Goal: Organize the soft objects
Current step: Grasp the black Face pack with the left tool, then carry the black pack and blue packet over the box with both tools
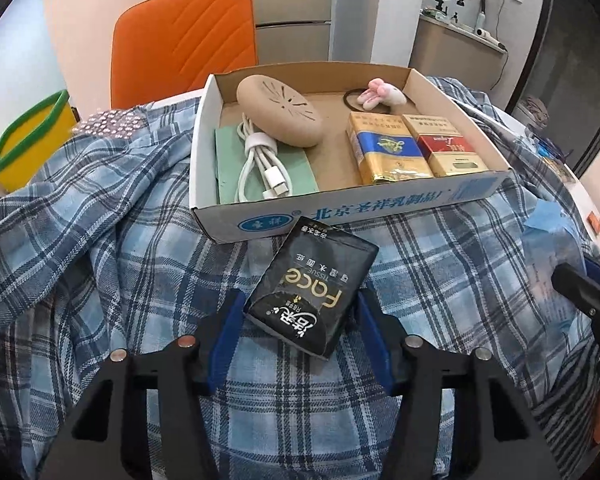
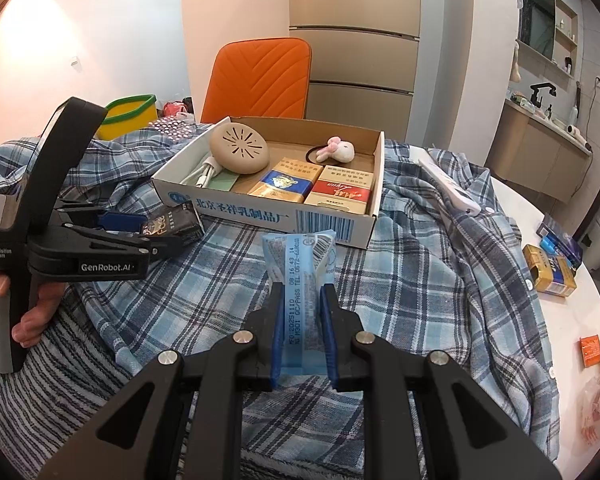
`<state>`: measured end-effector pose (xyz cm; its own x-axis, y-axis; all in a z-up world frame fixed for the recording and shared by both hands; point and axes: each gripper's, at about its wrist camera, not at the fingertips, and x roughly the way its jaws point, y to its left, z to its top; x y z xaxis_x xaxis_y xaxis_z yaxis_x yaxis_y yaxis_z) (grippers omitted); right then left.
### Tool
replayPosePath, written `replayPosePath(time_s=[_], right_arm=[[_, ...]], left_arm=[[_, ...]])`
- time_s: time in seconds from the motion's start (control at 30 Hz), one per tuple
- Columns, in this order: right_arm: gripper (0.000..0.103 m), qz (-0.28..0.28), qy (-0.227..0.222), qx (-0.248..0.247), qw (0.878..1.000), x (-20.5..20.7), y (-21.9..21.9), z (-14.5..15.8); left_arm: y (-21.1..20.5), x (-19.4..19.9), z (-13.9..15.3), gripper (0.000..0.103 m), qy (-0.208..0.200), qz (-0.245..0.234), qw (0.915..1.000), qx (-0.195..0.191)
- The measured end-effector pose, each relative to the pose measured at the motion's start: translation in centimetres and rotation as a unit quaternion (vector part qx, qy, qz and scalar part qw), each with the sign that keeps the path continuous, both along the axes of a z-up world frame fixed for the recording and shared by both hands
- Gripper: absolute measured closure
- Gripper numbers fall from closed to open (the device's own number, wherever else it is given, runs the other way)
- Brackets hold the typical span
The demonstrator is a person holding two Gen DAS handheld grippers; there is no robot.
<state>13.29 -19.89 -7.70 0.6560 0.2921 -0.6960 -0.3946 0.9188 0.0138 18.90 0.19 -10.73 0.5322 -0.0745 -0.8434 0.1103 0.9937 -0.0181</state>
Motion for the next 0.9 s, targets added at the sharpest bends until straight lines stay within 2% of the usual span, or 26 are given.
replayPosePath(time_s=[0.2,0.27,0.37,0.5,0.63,0.77,0.9], right_arm=[[0.087,-0.002,-0.004,0.002,1.000,-0.2,0.0,0.2],[0.087,-0.002,-0.008,0.005,1.000,-0.3,-0.1,0.4],[0.087,-0.006,-0.013,0.008,1.000,-0.4,-0.2,0.5],[0.087,-0.009,-0.031,0.018,0.999,-0.7,-0.5,1.1],[0.087,-0.006,-0.060,0.023,0.998,-1.5,-0.5,2.1],[0.087,-0.001,-0.085,0.017,0.996,-1.9,0.0,3.7],[0.087,-0.019,-0.102,0.030,0.994,-1.5,0.2,6.5]], left_arm=[[-1.0,-1.7,1.2,0.047,-0.044,-0.037,0.9983,0.007],[-1.6,-2.8,1.8,0.047,-0.069,-0.050,0.9962,0.015],[-2.1,-4.2,2.9,0.047,-0.111,-0.044,0.9922,0.037],[-1.7,-5.4,3.7,0.047,-0.125,-0.033,0.9915,0.014],[-1.0,-7.5,5.7,0.047,-0.180,-0.019,0.9834,0.009],[-0.7,-9.0,8.5,0.047,-0.225,-0.025,0.9737,-0.024],[-1.6,-9.2,11.4,0.047,-0.257,-0.020,0.9661,-0.015]])
